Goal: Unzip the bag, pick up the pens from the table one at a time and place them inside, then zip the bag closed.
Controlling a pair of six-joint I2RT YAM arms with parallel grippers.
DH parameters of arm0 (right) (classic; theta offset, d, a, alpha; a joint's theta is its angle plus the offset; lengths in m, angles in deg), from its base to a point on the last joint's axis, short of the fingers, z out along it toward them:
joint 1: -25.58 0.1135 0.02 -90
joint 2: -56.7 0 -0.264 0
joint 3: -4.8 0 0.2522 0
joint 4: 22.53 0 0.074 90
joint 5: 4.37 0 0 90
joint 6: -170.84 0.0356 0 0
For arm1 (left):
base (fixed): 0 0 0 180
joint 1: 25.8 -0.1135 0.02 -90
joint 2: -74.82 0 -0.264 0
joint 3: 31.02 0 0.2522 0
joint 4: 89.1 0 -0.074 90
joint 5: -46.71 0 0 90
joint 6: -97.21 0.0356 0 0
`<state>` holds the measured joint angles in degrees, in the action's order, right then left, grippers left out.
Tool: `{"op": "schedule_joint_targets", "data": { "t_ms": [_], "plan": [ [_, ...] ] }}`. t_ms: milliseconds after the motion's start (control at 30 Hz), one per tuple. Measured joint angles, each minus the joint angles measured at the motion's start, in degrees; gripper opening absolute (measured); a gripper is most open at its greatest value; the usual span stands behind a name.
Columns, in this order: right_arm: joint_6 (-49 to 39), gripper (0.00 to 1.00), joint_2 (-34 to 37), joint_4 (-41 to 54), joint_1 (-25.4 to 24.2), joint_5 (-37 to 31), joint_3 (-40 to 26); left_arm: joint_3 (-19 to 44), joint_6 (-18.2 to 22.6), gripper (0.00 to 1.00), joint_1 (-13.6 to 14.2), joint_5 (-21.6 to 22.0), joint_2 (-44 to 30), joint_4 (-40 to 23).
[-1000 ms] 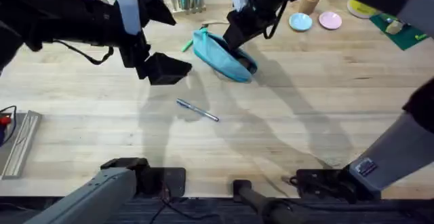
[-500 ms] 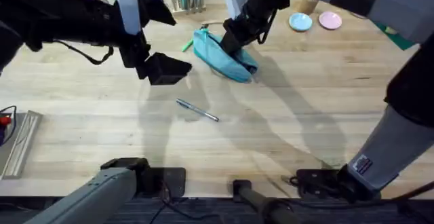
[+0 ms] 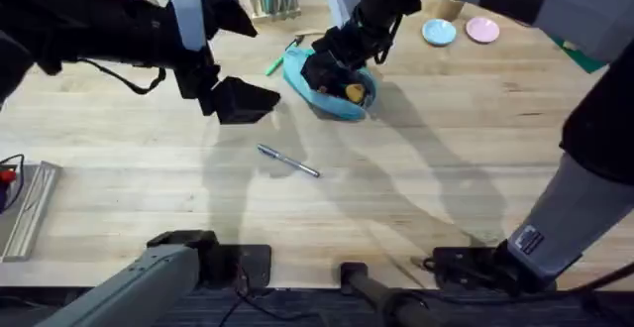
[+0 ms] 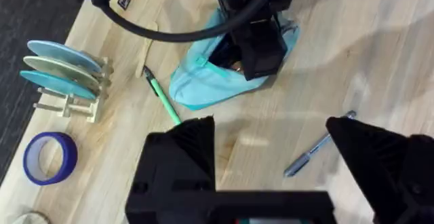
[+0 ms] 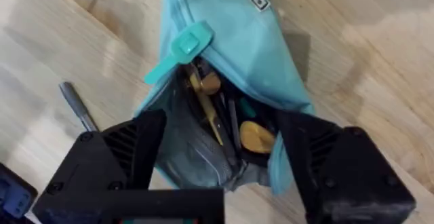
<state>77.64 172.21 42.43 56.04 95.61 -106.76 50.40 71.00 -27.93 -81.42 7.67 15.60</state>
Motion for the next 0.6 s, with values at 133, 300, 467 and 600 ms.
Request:
{"op": "schedule_joint_targets", "data": {
  "t_ms": [133, 300, 467, 600],
  "plan": [
    [0.0, 0.997, 0.0, 0.0, 0.0, -0.02, 0.0, 0.0, 0.0, 0.993, 0.0, 0.0, 0.0, 0.02],
    [0.0, 0.997, 0.0, 0.0, 0.0, -0.02, 0.0, 0.0, -0.01, 0.993, 0.0, 0.0, 0.0, 0.01],
    [0.02, 0.997, 0.0, 0.3, 0.0, -0.02, 0.0, 0.0, 0.0, 0.993, 0.0, 0.0, 0.0, 0.02],
    [-0.01, 0.997, 0.0, 3.41, 0.01, 0.16, -1.22, 0.0, -0.02, 0.994, 0.0, 0.0, 0.0, 0.0]
  ]
}}
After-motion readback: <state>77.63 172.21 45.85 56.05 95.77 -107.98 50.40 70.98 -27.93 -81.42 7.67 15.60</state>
